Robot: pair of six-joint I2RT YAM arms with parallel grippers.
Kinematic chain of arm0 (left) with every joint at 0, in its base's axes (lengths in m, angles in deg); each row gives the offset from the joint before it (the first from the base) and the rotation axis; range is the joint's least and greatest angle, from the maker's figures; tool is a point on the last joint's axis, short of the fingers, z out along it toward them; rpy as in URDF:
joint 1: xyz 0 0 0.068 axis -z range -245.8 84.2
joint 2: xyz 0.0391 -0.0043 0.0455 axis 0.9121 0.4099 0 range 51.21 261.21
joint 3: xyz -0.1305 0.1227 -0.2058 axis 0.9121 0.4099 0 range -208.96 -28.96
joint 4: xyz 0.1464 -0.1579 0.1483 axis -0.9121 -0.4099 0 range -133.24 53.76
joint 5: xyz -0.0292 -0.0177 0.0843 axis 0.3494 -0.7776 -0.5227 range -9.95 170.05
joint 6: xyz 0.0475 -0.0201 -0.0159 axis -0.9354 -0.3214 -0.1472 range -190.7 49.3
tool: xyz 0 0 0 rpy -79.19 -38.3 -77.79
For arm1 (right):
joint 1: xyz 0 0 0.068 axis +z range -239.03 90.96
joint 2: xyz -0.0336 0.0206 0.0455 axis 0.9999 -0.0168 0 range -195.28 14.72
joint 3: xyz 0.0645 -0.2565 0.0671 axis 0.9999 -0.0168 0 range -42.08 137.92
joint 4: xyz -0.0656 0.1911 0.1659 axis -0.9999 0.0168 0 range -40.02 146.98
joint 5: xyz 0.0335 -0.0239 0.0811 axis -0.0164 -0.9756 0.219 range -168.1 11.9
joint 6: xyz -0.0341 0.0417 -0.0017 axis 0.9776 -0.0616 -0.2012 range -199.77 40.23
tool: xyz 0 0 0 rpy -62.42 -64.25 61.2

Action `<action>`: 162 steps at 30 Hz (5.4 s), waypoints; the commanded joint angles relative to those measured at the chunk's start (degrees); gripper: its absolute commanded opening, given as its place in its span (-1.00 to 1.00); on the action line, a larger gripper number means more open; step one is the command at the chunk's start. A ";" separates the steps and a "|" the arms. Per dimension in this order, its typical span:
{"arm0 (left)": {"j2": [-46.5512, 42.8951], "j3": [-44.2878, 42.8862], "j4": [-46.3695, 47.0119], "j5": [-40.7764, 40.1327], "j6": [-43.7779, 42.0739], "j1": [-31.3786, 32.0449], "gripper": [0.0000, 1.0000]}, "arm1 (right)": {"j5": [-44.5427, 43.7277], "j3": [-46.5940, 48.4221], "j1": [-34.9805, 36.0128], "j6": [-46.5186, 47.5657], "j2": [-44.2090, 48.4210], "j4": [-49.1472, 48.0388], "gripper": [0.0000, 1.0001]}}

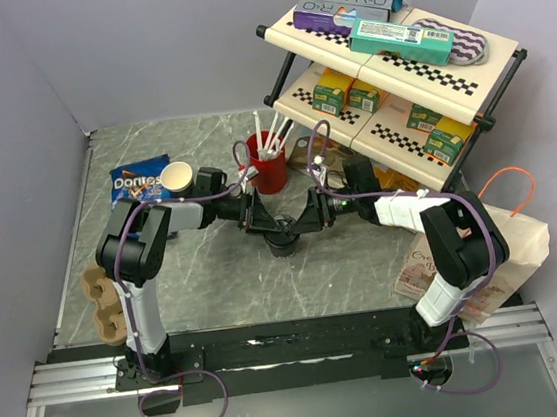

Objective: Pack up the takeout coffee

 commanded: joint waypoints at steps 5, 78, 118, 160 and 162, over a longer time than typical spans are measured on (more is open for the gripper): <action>3.88 -1.12 -1.78 -11.45 -7.51 0.24 0.80 | -10.40 -2.06 2.12 8.70 -3.31 5.73 0.18; -28.91 -9.12 -75.09 -68.31 -33.26 -50.92 0.13 | -28.29 30.39 10.55 49.19 9.97 54.96 1.00; -46.05 -17.03 -77.99 -35.61 -45.48 -44.67 0.84 | -23.29 30.64 20.74 50.27 -12.17 35.09 0.95; -47.55 -24.42 -84.85 -43.79 -46.71 -44.85 0.93 | -31.55 57.46 30.94 31.99 -33.72 20.84 1.00; -48.16 -23.71 -84.85 -44.22 -47.50 -44.85 0.94 | -31.64 56.49 30.76 31.55 -32.40 22.43 1.00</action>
